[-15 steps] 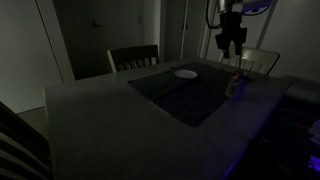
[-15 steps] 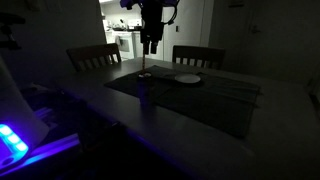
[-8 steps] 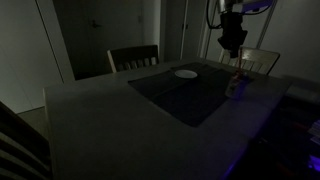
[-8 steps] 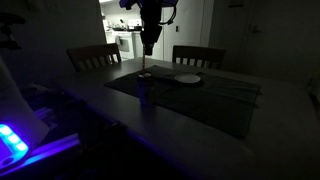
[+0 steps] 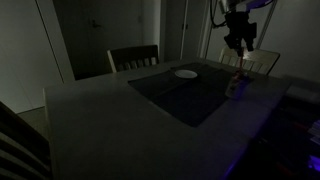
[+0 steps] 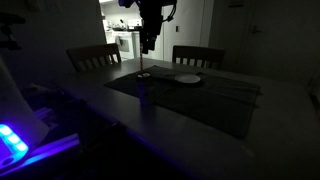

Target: Remove the straw from the can and put it on the table

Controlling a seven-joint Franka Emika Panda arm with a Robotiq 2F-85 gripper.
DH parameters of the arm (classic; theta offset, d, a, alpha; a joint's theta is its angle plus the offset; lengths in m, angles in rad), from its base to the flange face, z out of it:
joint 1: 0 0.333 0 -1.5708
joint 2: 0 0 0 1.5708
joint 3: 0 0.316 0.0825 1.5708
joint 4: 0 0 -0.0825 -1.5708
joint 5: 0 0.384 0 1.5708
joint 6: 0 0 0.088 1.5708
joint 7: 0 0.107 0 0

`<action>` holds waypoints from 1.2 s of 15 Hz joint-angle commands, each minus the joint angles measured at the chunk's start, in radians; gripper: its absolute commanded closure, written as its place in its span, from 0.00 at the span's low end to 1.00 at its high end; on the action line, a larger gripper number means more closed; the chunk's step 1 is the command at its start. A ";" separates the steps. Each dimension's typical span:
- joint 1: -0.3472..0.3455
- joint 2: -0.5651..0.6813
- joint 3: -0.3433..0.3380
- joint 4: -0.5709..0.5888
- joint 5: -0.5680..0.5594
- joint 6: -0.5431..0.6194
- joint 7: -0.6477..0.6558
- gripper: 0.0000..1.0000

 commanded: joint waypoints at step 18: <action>0.017 0.071 0.009 0.075 0.179 -0.108 -0.009 0.00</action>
